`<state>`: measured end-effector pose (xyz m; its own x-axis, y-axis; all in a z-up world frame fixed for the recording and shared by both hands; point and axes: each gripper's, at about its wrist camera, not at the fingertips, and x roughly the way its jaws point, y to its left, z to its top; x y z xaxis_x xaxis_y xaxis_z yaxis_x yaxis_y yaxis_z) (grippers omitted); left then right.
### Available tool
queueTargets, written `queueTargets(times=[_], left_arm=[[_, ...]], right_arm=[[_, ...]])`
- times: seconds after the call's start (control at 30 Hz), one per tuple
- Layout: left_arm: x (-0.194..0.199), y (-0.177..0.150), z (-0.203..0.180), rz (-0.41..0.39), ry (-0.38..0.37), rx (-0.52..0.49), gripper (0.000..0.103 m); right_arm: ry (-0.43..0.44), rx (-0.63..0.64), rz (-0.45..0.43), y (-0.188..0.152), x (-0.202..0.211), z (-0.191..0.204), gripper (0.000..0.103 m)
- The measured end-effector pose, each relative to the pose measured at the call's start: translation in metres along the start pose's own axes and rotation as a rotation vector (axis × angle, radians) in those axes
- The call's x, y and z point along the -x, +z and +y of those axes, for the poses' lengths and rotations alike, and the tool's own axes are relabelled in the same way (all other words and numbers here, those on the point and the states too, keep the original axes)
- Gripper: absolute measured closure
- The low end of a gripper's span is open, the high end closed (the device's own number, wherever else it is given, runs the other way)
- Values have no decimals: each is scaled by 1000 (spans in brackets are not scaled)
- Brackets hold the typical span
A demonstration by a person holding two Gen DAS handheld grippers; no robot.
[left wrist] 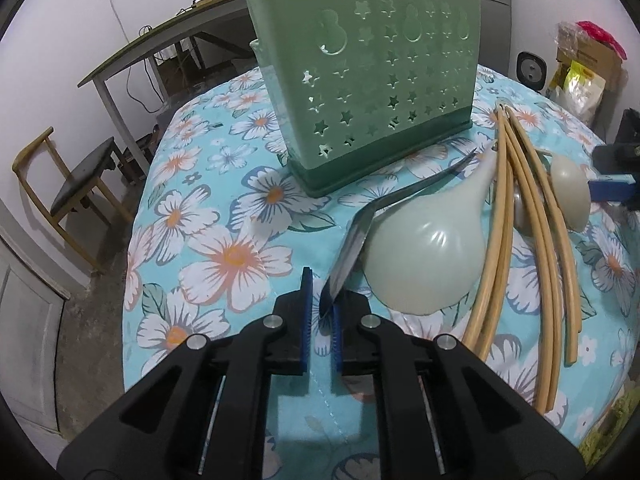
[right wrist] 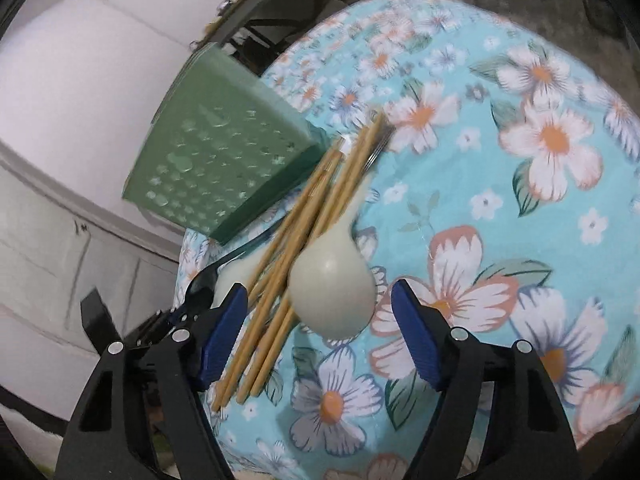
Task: Organize utensils
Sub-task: 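Grasp the metal fork with the left tool while the right tool grasps the white ceramic spoon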
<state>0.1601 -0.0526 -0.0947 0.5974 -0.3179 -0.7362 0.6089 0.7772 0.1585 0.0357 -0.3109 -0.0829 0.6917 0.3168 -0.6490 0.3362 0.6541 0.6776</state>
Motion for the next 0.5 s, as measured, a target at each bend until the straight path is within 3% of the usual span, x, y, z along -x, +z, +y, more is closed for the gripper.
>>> queueTargets(times=[0.17,0.4,0.5], left_arm=[[-1,0,2,-5,-8,13,95],[-1,-1,3,-11,-9,24,95],[-1,-1,3,-16,0,25,98]], right_arm=[[58,-78,-15,2,-6,-10,36],[98,-130,36,-5,-5,-13,64],[160,-196,46,-7,-6,-23,69]])
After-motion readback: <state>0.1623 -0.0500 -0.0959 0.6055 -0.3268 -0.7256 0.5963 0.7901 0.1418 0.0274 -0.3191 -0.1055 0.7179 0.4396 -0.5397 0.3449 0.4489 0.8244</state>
